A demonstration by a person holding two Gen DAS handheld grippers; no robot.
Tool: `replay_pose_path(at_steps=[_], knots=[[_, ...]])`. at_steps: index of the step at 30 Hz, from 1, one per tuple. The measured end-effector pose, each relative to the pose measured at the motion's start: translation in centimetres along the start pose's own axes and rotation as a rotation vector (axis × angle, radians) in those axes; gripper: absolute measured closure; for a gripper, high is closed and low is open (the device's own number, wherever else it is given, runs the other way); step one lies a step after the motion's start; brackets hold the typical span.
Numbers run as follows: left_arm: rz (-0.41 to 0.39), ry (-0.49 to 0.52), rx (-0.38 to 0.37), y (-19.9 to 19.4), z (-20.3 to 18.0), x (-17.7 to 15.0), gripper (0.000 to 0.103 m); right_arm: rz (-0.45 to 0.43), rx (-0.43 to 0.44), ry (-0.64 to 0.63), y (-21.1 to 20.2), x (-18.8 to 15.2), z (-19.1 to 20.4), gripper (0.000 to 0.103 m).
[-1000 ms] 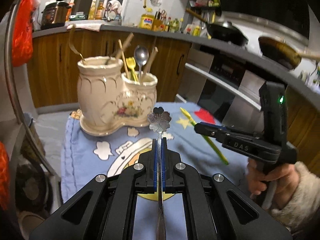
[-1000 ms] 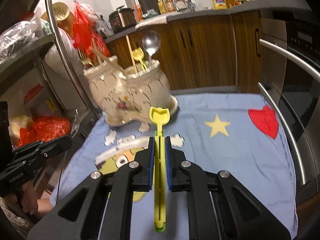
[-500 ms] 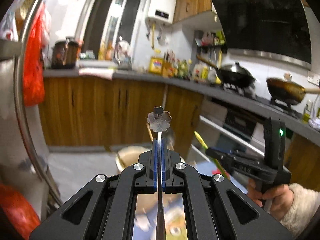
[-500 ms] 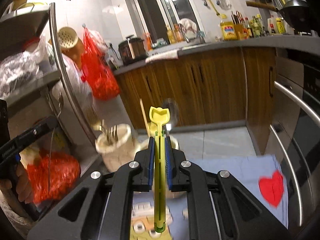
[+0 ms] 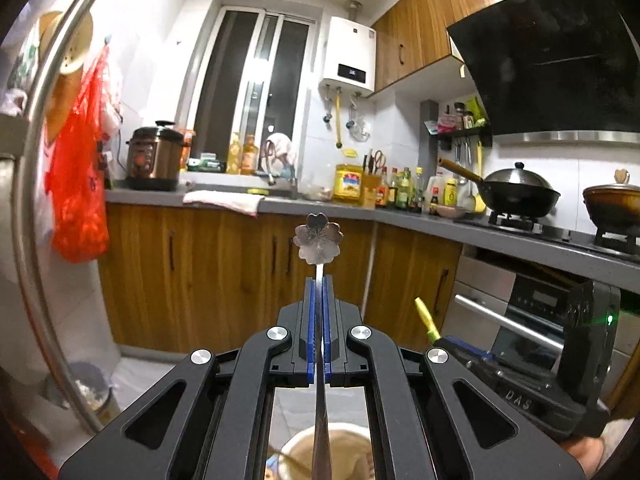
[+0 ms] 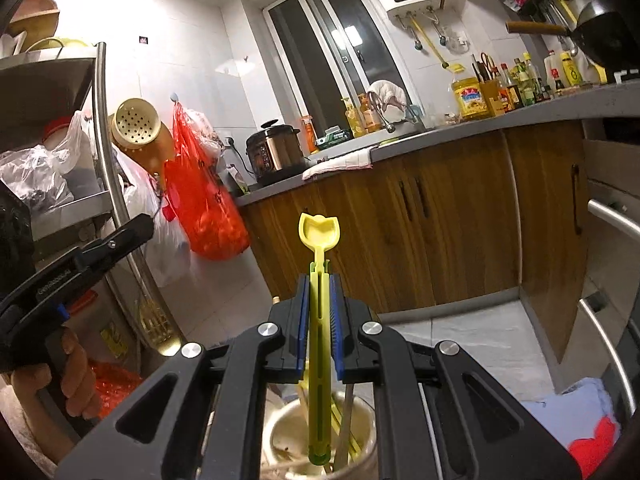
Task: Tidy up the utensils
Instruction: 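Lift the spoon and spatula and carry both over the ceramic holder, then lower the spatula into the smaller pot while the left tool lowers the spoon into the larger pot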
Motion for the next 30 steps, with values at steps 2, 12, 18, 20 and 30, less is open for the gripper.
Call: replay_pose_path(at_steps=[2,12,18,20,30], knots=[[-0.007,-0.005,0.009,0.9,0.3,-0.6,0.100,0.000,0.020,0.014,0.5,-0.4,-0.1,0.093],[-0.012,-0.005,0.030,2.5,0.9,-2.7,0.099,0.015,0.030,-0.042,2.5,-3.2,0.7,0.093],[-0.024,0.002,0.026,2.5,0.9,-3.5,0.099,0.022,0.029,-0.079,2.8,-4.3,0.8,0.093],[-0.026,0.014,0.023,2.1,0.7,-3.8,0.099,0.031,0.025,-0.085,2.7,-4.5,0.8,0.093],[-0.023,0.062,-0.034,-0.7,-0.2,-4.4,0.099,0.064,0.039,-0.060,0.2,-5.1,-0.4,0.093]])
Point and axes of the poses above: each gripper's, at about its wrist camera, not at the fingertips, and y roughly the way its jaws point, z to its left, x to its top, the point moved 6 cm from there along y, roughly the way its jaws point, and after that the axes turned 9 degrees about -x, right-handed, at the moved point
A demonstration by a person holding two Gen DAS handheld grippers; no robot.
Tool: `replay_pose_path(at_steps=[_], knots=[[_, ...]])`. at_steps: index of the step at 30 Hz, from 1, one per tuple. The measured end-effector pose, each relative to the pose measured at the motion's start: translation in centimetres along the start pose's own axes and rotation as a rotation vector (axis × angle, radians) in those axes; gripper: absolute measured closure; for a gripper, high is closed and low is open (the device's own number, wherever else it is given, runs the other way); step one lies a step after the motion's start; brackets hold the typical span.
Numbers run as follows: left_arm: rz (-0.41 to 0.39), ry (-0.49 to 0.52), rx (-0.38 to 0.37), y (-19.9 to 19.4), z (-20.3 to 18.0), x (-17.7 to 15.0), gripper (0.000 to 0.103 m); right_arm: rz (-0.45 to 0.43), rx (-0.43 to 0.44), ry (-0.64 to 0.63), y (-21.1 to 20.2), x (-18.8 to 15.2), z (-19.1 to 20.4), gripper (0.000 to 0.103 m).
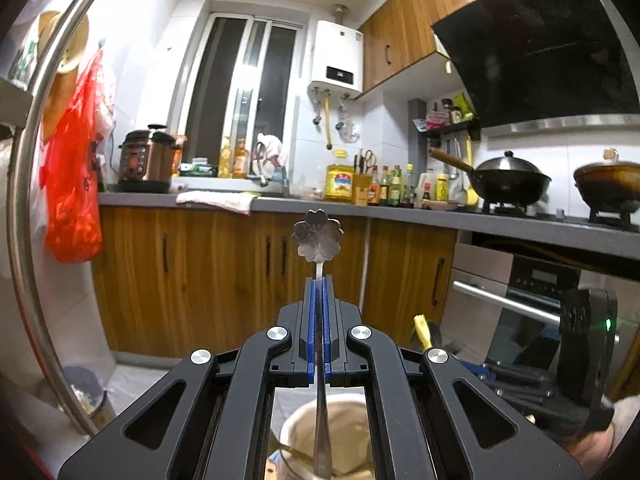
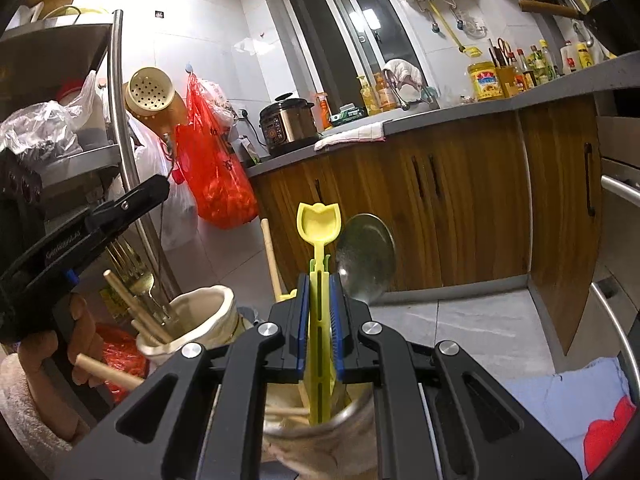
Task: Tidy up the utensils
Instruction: 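Lower the spatula into the smaller pot while the left tool lowers the spoon into the larger pot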
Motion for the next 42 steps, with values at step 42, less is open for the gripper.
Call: replay_pose_path(at_steps=[42], knots=[[0.147,0.322,0.004,0.2,-5.0,-0.4,0.100,0.107,-0.055,-0.061,-2.1,-2.3,-0.3,0.093]])
Point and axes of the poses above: each gripper's, at about its wrist camera, not at the fingertips, and y roughly the way its jaws point, z to its left, x to its top, the point moved 6 cm from there along y, roughly the way its jaws point, and after that the axes turned 9 degrees about -x, right-handed, at the moved point
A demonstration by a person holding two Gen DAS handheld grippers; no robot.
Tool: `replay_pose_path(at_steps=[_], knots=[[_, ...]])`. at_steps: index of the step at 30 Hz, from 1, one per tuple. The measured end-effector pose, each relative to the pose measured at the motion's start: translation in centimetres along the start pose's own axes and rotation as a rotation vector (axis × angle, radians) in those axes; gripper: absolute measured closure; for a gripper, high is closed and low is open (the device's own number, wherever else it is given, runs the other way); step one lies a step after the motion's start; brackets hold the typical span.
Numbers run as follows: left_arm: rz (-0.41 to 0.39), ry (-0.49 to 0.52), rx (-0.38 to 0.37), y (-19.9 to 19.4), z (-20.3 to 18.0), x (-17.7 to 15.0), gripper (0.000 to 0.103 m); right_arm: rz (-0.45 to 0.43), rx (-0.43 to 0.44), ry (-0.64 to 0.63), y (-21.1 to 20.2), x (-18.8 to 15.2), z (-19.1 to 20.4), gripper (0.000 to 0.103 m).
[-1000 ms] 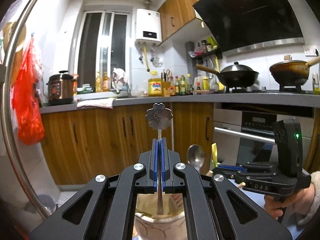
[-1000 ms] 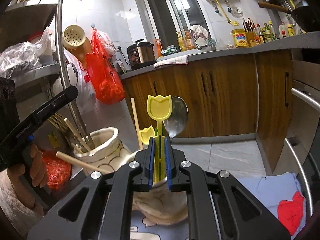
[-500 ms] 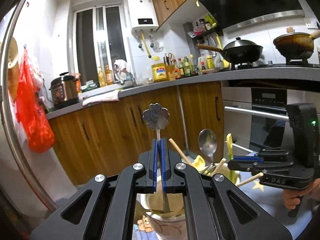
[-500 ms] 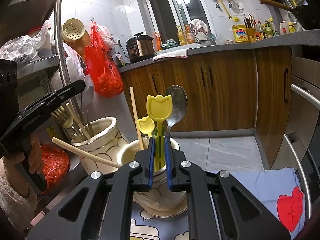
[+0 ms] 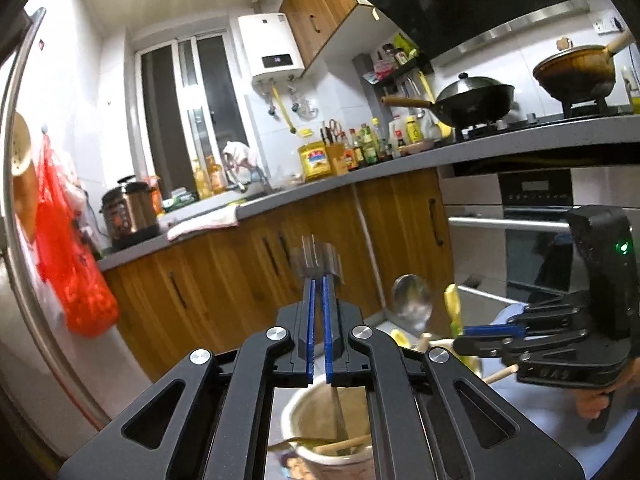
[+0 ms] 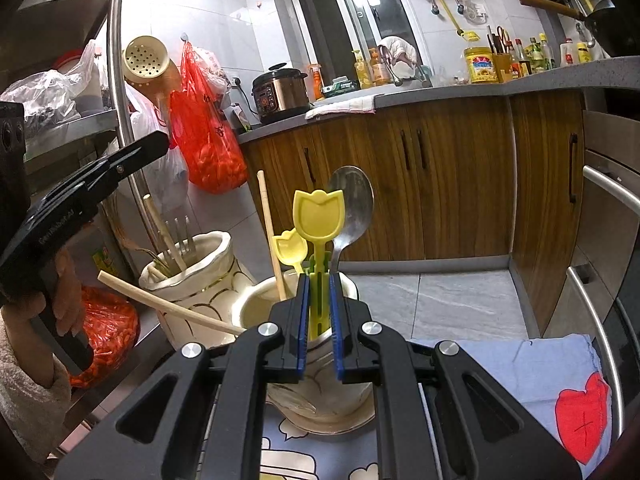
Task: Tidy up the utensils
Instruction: 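Lower the spatula into the smaller pot while the left tool lowers the spoon into the larger pot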
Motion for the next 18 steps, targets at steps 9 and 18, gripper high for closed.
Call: replay_pose_path(at_steps=[9,18], knots=[[0.069,-0.090,-0.034,1.2,0.1,-2.8,0.100,0.009,0.010,-0.006,0.1,-0.3,-0.1,0.093],[0.104,-0.120,-0.040,1.1,0.2,-3.3,0.097,0.040,-0.016,-0.011,0.7,-0.2,0.0,0.090]])
Point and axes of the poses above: each gripper's, at about its wrist camera, not at the fingertips, and y roughly the way its jaws point, z to its left, x to its top, the point moved 6 cm from there along y, roughly the way its jaws point, and after that the axes turned 9 degrees about -x, right-handed, at the moved point
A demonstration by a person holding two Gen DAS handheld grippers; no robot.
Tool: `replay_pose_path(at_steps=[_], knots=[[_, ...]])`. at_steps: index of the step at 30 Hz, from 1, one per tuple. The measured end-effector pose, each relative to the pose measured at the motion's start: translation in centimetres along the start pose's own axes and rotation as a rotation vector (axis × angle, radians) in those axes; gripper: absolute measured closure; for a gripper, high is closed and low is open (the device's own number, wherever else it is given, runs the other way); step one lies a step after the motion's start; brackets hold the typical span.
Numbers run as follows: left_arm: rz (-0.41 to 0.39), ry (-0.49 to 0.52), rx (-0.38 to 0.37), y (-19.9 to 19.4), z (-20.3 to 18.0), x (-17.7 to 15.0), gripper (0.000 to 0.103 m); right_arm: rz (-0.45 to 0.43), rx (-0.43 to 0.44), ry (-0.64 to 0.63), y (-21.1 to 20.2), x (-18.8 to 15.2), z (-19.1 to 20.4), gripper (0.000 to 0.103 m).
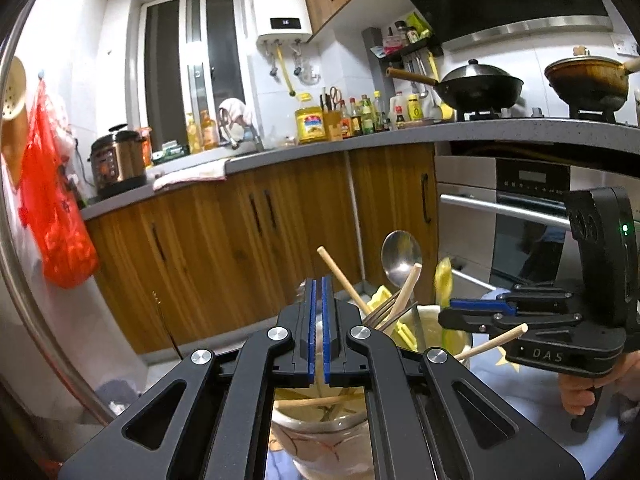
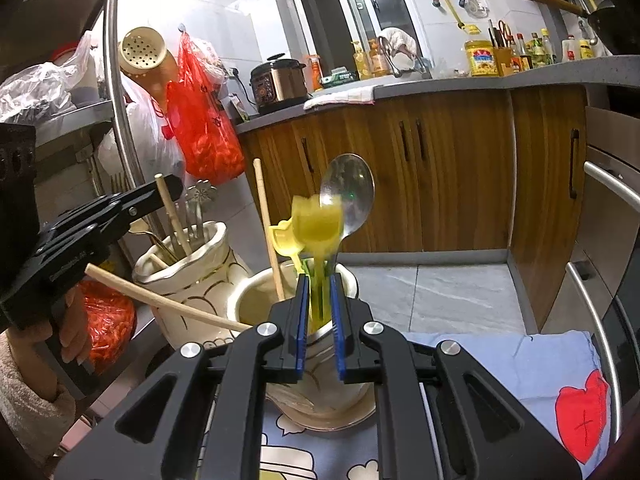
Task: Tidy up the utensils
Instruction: 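Lower the spatula into the smaller pot while the left tool lowers the spoon into the larger pot, then open both tools and pull them back from the holder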
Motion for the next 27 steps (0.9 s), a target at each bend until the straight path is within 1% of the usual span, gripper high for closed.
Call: replay_pose_path(at_steps=[1,2,3,4,5,6,7,8,9,10,12,15,17,19,22,24,25,27], knots=[[0.007,-0.009,0.001,-0.1,0.1,0.0,0.088,0.004,-0.003,-0.002,0.0,0.1,0.1,0.084],[0.009,-0.020,-0.002,-0.2,0.2,0.0,0.085,0.007,0.001,-0.005,-0.1,0.3,0.2,0.077],[0.011,-0.031,-0.006,-0.4,0.2,0.0,0.084,0.007,-0.004,-0.005,-0.3,0.4,0.3,0.063],[0.017,-0.043,-0.006,-0.7,0.3,0.0,0.084,0.001,-0.015,-0.005,-0.7,0.6,0.4,0.061],[0.022,-0.054,-0.004,-1.0,0.4,-0.1,0.083,-0.001,-0.020,-0.005,-1.2,0.7,0.4,0.061],[0.027,-0.062,-0.002,-1.2,0.4,-0.1,0.080,-0.001,-0.023,-0.005,-1.6,0.8,0.5,0.061],[0.033,-0.075,0.003,-1.6,0.4,-0.2,0.069,-0.001,-0.027,-0.006,-2.1,0.8,0.5,0.059],[0.037,-0.086,0.007,-1.9,0.4,-0.3,0.062,-0.001,-0.031,-0.006,-2.7,0.8,0.6,0.057],[0.039,-0.096,0.009,-2.3,0.3,-0.4,0.050,-0.002,-0.034,-0.005,-3.5,0.8,0.7,0.050],[0.043,-0.106,0.015,-2.8,0.2,-0.6,0.047,-0.003,-0.036,-0.002,-4.2,0.8,0.7,0.046],[0.056,-0.117,0.016,-3.9,-0.3,-1.0,0.046,-0.006,-0.041,0.009,-5.6,0.6,0.8,0.044],[0.061,-0.132,0.023,-5.6,-1.1,-1.5,0.039,-0.001,-0.040,0.027,-7.6,-0.1,1.0,0.035],[0.070,-0.138,0.028,-6.6,-1.6,-1.9,0.038,0.003,-0.039,0.033,-8.7,-0.5,1.2,0.032],[0.079,-0.144,0.037,-7.8,-2.2,-2.3,0.031,0.009,-0.041,0.040,-10.1,-1.1,1.5,0.024],[0.077,-0.157,0.037,-9.9,-3.2,-2.9,0.024,0.016,-0.039,0.045,-11.8,-2.1,2.0,0.019],[0.081,-0.162,0.042,-11.0,-3.8,-3.0,0.022,0.021,-0.043,0.044,-12.8,-2.6,2.2,0.015],[0.082,-0.162,0.046,-11.5,-4.1,-3.2,0.019,0.023,-0.044,0.045,-13.3,-2.7,2.3,0.013],[0.078,-0.155,0.053,-12.6,-4.8,-3.2,0.016,0.025,-0.046,0.046,-14.5,-3.2,2.7,0.010]])
Point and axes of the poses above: each gripper's, at about its wrist camera, not at the fingertips, and y roughly the way its jaws point, z to its left, x to its top, the point moved 6 cm from there along y, roughly the way its jaws point, and after that the axes turned 9 degrees about -x, right-handed, at the moved point
